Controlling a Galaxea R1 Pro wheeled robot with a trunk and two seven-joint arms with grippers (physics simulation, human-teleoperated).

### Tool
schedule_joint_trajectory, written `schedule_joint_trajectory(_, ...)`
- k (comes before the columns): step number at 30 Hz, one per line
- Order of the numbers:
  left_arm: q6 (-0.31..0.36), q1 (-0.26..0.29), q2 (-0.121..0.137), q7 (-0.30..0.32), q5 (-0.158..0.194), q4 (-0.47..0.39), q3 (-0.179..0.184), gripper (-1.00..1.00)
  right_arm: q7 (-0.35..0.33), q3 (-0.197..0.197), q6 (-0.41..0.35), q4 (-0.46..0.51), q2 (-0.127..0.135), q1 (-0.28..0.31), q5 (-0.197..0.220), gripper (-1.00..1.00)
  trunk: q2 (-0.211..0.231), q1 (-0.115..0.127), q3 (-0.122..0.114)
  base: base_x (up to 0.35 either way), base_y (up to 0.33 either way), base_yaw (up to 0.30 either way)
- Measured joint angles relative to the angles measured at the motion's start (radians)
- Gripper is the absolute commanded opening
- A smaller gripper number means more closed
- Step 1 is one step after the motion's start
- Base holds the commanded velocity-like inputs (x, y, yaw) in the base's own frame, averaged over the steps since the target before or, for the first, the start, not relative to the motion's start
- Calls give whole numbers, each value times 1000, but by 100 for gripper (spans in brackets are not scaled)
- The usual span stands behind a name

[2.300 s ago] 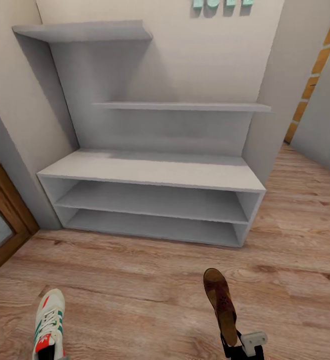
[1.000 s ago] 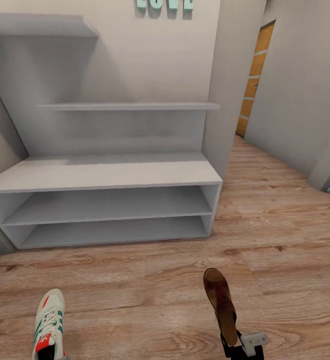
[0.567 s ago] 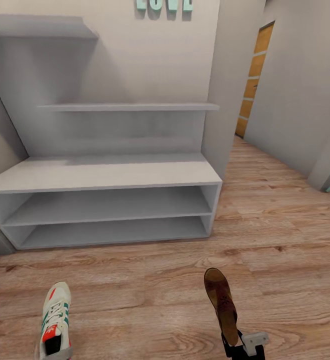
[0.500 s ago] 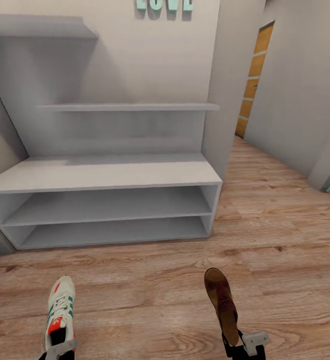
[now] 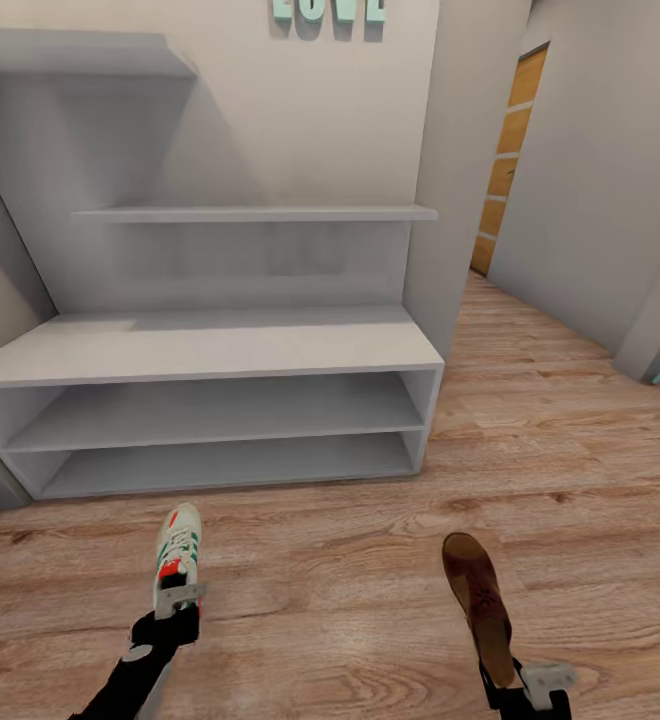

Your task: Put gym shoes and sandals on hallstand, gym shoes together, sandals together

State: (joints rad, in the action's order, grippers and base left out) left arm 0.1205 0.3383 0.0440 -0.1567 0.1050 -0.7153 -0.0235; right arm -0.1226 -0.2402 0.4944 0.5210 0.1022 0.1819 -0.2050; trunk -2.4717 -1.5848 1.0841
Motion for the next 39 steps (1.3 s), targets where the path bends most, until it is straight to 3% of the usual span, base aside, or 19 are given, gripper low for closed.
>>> schedule_joint_trajectory(4,72,52,-1,1,2,1,7,-100,0,-72,0,3,5,0,-1,-100,0,0,0,0,0,0)
schedule_joint_trajectory(6,126,93,-2,3,3,0,10,-100,-1,-139,-3,12,17,0,4,-100,0,0,0,0,0,0)
schedule_joint_trajectory(12,232,173,-1,42,4,4,12,-100,-2,-261,-14,60,40,0,-1,-100,0,0,0,0,0,0)
schedule_joint_trajectory(15,290,214,-1,72,1,6,13,-100,-3,-346,-17,91,46,0,4,-100,0,0,0,0,0,0)
schedule_joint_trajectory(16,336,246,-1,83,1,6,14,-100,-4,-393,-19,104,48,0,6,-100,0,0,0,0,0,0)
schedule_joint_trajectory(18,376,273,-1,88,0,7,19,-100,-4,-407,-22,108,48,-1,-4,-100,0,0,0,0,0,0)
schedule_joint_trajectory(19,430,310,0,98,6,8,43,-100,-4,-420,-71,118,50,-1,-4,-100,0,0,0,0,0,0)
schedule_joint_trajectory(21,447,331,1,109,1,8,52,-100,-4,-424,-133,148,51,0,-6,-100,0,0,0,0,0,0)
schedule_joint_trajectory(23,461,353,4,141,-1,9,65,-100,-6,-432,-331,256,51,0,-5,-100,0,0,0,0,0,0)
schedule_joint_trajectory(24,462,354,7,142,-4,8,66,-100,-7,-430,-347,263,48,0,-5,-100,0,0,0,0,0,0)
schedule_joint_trajectory(30,462,355,13,146,-4,2,70,-100,-7,-427,-370,274,41,0,-3,-100,0,0,0,0,0,0)
schedule_joint_trajectory(39,462,355,11,144,-3,-5,112,-100,-6,-433,-373,276,40,0,-4,-100,0,0,0,0,0,0)
